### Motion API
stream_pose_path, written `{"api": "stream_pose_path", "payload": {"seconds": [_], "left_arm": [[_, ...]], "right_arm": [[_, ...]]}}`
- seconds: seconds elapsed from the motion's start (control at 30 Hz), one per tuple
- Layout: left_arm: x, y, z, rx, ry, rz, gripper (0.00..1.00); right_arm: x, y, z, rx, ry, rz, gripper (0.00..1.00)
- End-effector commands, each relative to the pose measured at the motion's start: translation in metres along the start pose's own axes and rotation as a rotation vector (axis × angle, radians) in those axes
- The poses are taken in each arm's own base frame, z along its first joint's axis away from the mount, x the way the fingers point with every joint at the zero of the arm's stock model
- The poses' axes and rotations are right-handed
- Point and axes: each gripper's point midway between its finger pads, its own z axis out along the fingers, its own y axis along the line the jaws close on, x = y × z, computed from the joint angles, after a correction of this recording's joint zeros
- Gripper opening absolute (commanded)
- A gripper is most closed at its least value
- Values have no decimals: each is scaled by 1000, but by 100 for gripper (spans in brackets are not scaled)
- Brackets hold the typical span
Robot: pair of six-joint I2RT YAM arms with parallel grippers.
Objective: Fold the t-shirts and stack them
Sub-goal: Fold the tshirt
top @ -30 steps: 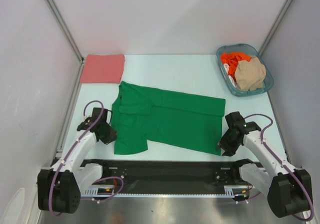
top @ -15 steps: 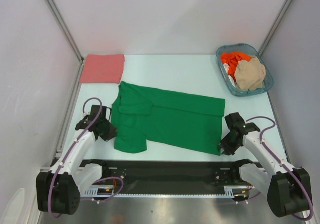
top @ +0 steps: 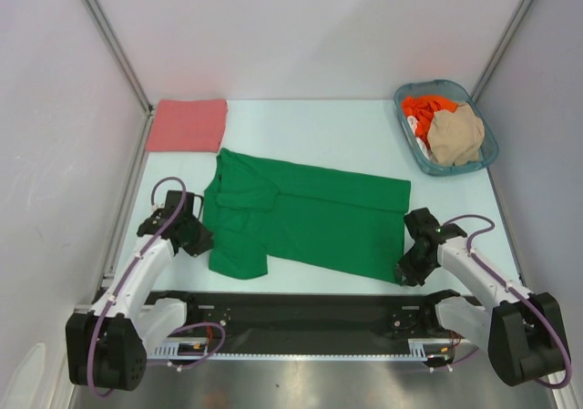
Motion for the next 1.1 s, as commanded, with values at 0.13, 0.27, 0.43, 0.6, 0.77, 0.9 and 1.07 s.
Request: {"api": "stream_pose_path", "payload": {"seconds": [0.13, 0.27, 0.43, 0.6, 0.77, 0.9, 1.07], "left_arm": [[-9, -16, -16, 75, -45, -23, 0], [-10, -16, -20, 86, -58, -30, 0], [-20, -20, -37, 108, -104, -27, 0], [-42, -40, -59, 160, -171, -24, 0], [-60, -65, -67, 187, -174, 7, 0], [-78, -89, -72, 224, -200, 19, 0], [-96, -108, -64, 210, -201, 33, 0]], "right_arm": [[-8, 0, 4, 9, -43, 2, 13], [-8, 1, 3, 3, -38, -14, 0], [-10, 6, -7, -20, -39, -51, 0], [-30, 25, -31, -78, -67, -71, 0], [-62, 39, -41, -100, -104, -157, 0], [-75, 54, -38, -101, -86, -194, 0], [-94, 65, -34, -93, -90, -201, 0]]}}
